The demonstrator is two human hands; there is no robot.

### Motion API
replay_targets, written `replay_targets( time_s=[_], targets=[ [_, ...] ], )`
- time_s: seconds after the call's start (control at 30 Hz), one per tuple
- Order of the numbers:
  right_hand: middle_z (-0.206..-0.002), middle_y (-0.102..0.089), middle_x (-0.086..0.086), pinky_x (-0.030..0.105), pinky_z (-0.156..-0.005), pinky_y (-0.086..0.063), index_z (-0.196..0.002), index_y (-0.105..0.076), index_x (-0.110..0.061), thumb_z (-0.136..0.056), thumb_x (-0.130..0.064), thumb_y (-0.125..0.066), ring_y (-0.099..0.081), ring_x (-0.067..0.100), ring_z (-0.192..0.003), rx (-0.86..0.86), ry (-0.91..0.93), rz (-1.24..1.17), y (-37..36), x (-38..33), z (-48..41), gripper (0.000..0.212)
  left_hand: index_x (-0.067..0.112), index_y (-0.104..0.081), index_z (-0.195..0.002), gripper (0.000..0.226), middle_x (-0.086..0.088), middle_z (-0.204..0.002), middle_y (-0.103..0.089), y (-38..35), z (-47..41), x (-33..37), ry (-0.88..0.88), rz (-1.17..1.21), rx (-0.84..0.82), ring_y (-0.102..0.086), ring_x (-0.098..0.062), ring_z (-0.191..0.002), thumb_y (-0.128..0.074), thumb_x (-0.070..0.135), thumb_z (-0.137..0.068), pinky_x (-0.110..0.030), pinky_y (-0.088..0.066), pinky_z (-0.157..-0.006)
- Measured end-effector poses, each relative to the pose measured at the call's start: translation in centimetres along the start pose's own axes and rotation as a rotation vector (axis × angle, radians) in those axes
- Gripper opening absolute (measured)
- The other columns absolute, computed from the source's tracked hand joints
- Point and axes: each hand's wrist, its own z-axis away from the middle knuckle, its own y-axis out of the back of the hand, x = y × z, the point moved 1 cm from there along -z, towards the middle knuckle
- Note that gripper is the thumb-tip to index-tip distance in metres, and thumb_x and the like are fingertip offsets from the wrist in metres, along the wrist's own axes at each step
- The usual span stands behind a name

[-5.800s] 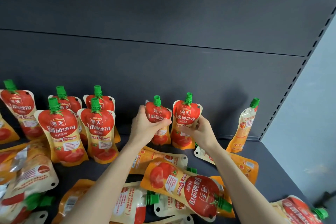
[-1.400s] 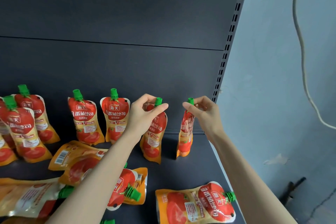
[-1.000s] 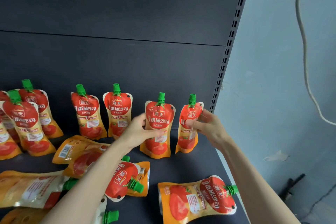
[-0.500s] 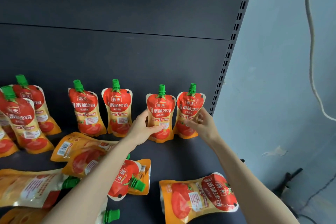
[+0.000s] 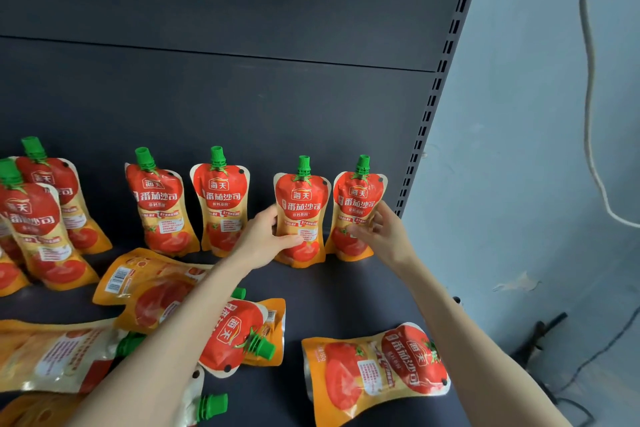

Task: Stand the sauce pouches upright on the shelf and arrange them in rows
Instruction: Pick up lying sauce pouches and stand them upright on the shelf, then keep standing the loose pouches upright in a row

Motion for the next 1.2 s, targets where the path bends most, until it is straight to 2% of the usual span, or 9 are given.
replay_targets(
  time_s=[0.23,0.4,0.6,0.77,0.9,0.97,1.03,1.1,1.2],
  targets=[
    [-0.120,-0.062,0.006,0.042,-0.094,-0.050,-0.121,-0.049,-0.011,-0.082,-0.023,-0.071,-0.060,0.024,-0.108,-0.004,-0.084,0.075,0.0,-0.8,0.4,0.047,0.013,-0.047,-0.127,0.055,-0.004,-0.128,-0.057,-0.1,1.3,0.2,0.048,-0.120,0.030,-0.055,-0.021,-0.117,-0.072,0.027,-0.079,-0.038,-0.048,-0.095],
    [-0.118,-0.058,0.002,0.037,-0.087,-0.052,-0.128,-0.045,-0.009,-0.080,-0.028,-0.072,-0.059,0.021,-0.103,0.064,-0.099,0.042,1.0,-1.8,2.6,0.058,0.010,-0.045,-0.133,0.060,-0.007,-0.134,-0.050,0.8,4.3,0.8,0.003,-0.147,0.201,-0.049,-0.019,-0.122,-0.070,0.028,-0.081,-0.030,-0.042,-0.093],
    [-0.105,-0.061,-0.003,0.013,-0.072,-0.046,-0.115,-0.059,-0.008,-0.085,-0.020,-0.067,-0.060,0.013,-0.091,0.063,-0.021,0.151,1.9,-2.8,7.8,0.033,0.020,-0.060,-0.115,0.032,0.007,-0.114,-0.061,0.5,10.4,2.4,-0.150,-0.184,0.167,-0.054,-0.007,-0.109,-0.065,0.028,-0.085,-0.025,-0.043,-0.092],
    [-0.102,-0.067,-0.002,0.021,-0.080,-0.050,-0.110,-0.063,-0.012,-0.087,-0.023,-0.064,-0.063,0.011,-0.093,-0.067,-0.026,0.206,1.8,-2.6,13.1,0.026,0.021,-0.065,-0.104,0.020,0.013,-0.102,-0.062,-1.0,15.4,2.6,-0.212,-0.228,0.238,-0.056,-0.001,-0.096,-0.066,0.025,-0.084,-0.004,-0.038,-0.079],
    [-0.098,-0.067,-0.005,0.032,-0.092,-0.045,-0.113,-0.064,-0.018,-0.085,-0.041,-0.061,-0.058,0.016,-0.095,-0.164,0.000,0.371,1.2,-2.2,16.9,0.036,0.018,-0.066,-0.106,0.026,0.012,-0.106,-0.061,-2.4,18.7,1.9,-0.216,-0.210,0.270,-0.054,-0.005,-0.104,-0.066,0.032,-0.083,-0.020,-0.039,-0.089],
    [-0.096,-0.068,-0.008,0.035,-0.097,-0.039,-0.112,-0.065,-0.025,-0.078,-0.062,-0.045,-0.056,0.019,-0.096,-0.176,0.077,0.501,0.5,-2.0,18.4,0.054,0.020,-0.062,-0.116,0.051,0.015,-0.119,-0.055,-3.6,20.0,1.8,-0.216,-0.264,0.203,-0.045,-0.005,-0.118,-0.053,0.055,-0.080,-0.025,-0.031,-0.102],
    [-0.106,-0.068,-0.012,0.036,-0.102,-0.033,-0.108,-0.067,-0.030,-0.075,-0.066,-0.033,-0.056,0.016,-0.105,-0.178,0.136,0.515,-0.2,-1.5,19.6,0.060,0.022,-0.054,-0.128,0.069,0.015,-0.130,-0.049,-5.1,20.7,1.7,-0.211,-0.372,0.125,-0.036,-0.004,-0.129,-0.033,0.065,-0.078,-0.032,-0.015,-0.115],
    [-0.107,-0.068,-0.015,0.040,-0.103,-0.033,-0.102,-0.069,-0.031,-0.079,-0.061,-0.036,-0.057,0.014,-0.107,-0.182,0.164,0.429,-0.4,-1.0,20.4,0.051,0.021,-0.049,-0.133,0.067,0.010,-0.138,-0.048,-6.2,21.3,1.7,-0.172,-0.488,0.071,-0.033,-0.008,-0.135,-0.028,0.062,-0.084,-0.035,-0.003,-0.117],
    [-0.111,-0.066,-0.017,0.038,-0.113,-0.020,-0.099,-0.071,-0.030,-0.079,-0.056,-0.049,-0.047,0.012,-0.121,-0.176,0.129,0.325,-0.6,-1.3,21.2,0.039,0.022,-0.051,-0.128,0.048,0.007,-0.132,-0.050,-6.4,22.3,2.2,-0.096,-0.559,0.043,-0.042,-0.014,-0.126,-0.038,0.052,-0.093,-0.036,-0.018,-0.111]
  ],
)
